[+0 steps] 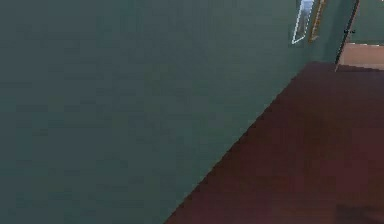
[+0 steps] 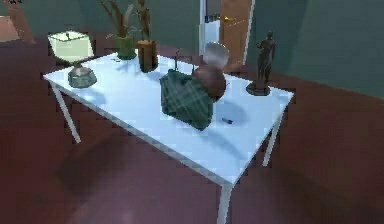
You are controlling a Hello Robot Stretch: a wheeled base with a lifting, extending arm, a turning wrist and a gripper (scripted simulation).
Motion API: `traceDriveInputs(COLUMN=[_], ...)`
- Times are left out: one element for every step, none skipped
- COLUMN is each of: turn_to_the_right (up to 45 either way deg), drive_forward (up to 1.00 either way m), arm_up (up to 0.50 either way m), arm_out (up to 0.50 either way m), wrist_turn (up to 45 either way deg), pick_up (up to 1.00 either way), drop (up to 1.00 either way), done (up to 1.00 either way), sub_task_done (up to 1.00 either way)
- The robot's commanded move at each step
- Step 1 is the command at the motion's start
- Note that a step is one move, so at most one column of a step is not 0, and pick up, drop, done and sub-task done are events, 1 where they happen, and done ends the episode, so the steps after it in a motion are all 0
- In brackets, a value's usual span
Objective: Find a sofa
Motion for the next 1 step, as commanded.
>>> traceDriveInputs(turn_to_the_right=[39.0], drive_forward=[0.0], arm_up=[0.0], arm_out=[0.0], wrist_turn=[0.0], pick_up=[0.0], drop=[0.0], done=[0.0], sub_task_done=[0.0])
